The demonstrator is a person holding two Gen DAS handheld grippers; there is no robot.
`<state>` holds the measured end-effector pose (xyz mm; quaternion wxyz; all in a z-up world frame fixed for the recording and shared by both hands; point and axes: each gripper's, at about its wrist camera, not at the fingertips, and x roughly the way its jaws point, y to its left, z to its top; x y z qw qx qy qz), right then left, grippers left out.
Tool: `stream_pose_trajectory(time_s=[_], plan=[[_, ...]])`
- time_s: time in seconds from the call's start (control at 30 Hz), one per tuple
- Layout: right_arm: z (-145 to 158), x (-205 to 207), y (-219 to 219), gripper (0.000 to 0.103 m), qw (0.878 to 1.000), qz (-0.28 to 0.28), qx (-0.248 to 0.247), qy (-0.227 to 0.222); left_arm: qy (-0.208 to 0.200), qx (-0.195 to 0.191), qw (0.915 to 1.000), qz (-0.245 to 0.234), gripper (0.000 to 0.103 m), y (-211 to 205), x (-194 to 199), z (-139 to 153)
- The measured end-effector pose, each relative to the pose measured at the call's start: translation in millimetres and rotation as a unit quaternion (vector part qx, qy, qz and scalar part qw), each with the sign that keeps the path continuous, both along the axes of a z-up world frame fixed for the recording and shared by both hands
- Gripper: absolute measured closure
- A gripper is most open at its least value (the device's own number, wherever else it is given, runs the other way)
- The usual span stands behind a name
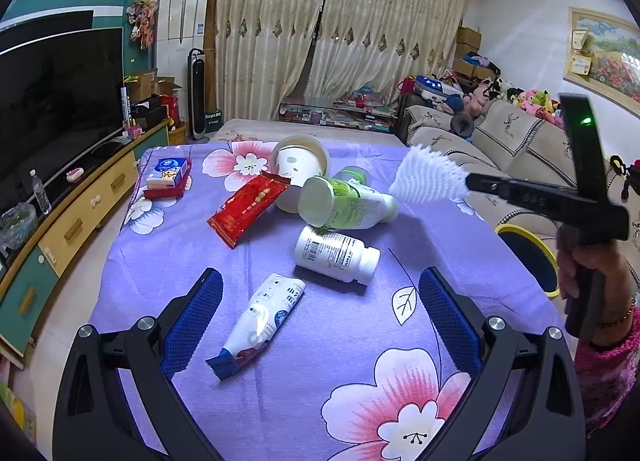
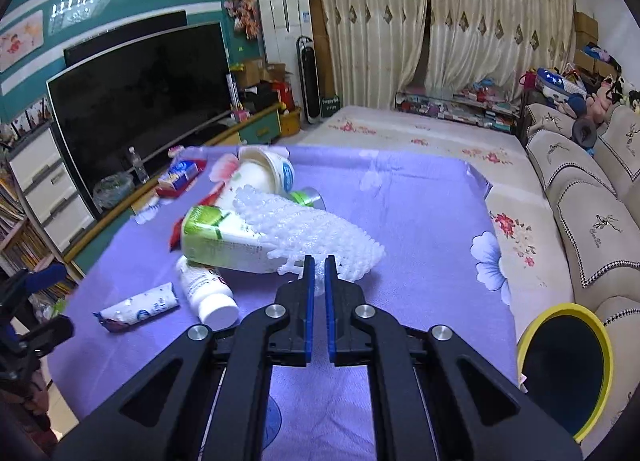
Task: Collect trash
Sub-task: 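Carry the foam net with the right tool over the bin and release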
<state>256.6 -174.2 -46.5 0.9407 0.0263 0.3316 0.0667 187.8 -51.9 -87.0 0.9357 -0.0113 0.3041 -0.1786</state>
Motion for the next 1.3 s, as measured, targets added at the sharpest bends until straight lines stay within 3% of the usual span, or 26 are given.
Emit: stream_pose_trajectory(time_s=[0.3, 0.57, 0.93, 1.3], plan=[[23, -32, -31, 0.098, 0.999, -0.032, 0.012, -0.032, 0.000, 0.003, 1.0000, -0.004, 0.006, -3, 0, 0], [21, -62, -104, 0.098, 0.991, -0.127, 0.013, -0.034, 0.001, 0.010, 0.9999, -0.013, 0.006, -14, -1, 0], [-23, -100, -210, 0.098, 0.964, -0.267, 0.018, 0.005, 0.010, 0.023, 0.9991, -0.034, 0.006, -37, 2, -2], [-85, -98, -258, 0.096, 0.943, -0.325, 0.033, 0.065, 0.016, 0.037, 0.9979, -0.051, 0.006, -58, 7, -4]])
